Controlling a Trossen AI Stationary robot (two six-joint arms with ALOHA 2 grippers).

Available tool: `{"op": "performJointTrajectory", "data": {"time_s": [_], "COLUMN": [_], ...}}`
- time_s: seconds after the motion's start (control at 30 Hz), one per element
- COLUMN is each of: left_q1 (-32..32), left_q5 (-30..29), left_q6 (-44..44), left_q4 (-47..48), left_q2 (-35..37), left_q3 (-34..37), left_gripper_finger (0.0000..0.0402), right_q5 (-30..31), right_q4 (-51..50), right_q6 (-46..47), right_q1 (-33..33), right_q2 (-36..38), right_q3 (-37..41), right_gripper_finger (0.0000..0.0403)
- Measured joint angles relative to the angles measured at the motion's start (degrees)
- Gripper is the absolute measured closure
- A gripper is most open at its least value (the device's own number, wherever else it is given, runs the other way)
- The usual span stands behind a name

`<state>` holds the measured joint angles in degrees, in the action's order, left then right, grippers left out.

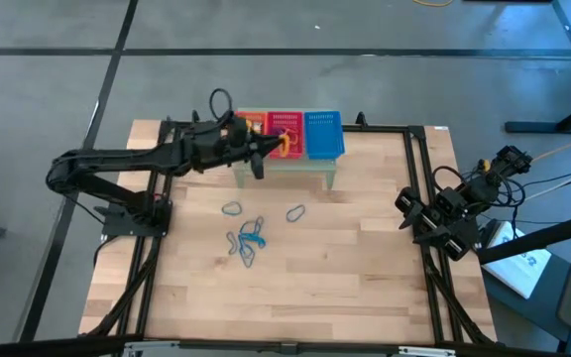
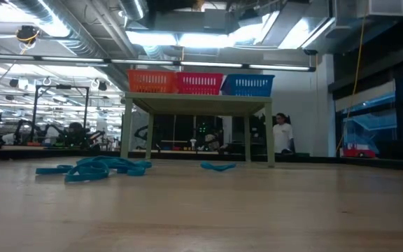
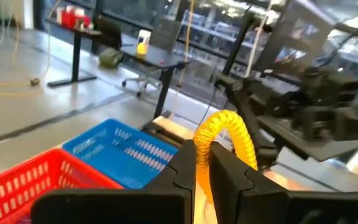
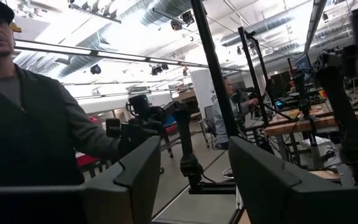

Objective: Pick & Place Office Desk Supplies
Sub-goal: Put the yellow spring keychain into the red bin on the shelf

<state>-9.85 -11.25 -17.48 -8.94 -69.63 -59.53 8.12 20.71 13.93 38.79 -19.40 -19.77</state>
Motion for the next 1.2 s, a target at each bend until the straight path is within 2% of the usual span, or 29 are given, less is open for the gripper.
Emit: {"op": "performJointTrajectory", "data": {"time_s": [0.27,0.57,1.0,1.2], "left_q1": [-7.7,-14.9,-15.7,-15.6], "left_q5": [5.9,10.0,11.3,9.6], "left_q6": [-2.3,-4.0,-2.9,-3.0], "left_q4": [-0.6,-0.8,-0.3,2.6], "left_q2": [-7.1,-9.7,-9.8,-9.8], "left_q3": [0.0,0.0,0.0,0.0], "left_gripper_finger": [0.0378,0.0378,0.0377,0.0354], "right_q5": [0.0,-0.2,-0.2,-0.2], "right_q4": [-0.7,-1.5,-1.5,-1.5], "right_q6": [0.4,1.9,0.4,0.2], "right_q1": [0.0,0.0,0.0,0.0], "right_q2": [0.0,0.0,0.0,0.0], "right_q3": [0.0,0.0,0.0,0.0], "right_gripper_finger": [0.0211,0.0211,0.0211,0.0211]}}
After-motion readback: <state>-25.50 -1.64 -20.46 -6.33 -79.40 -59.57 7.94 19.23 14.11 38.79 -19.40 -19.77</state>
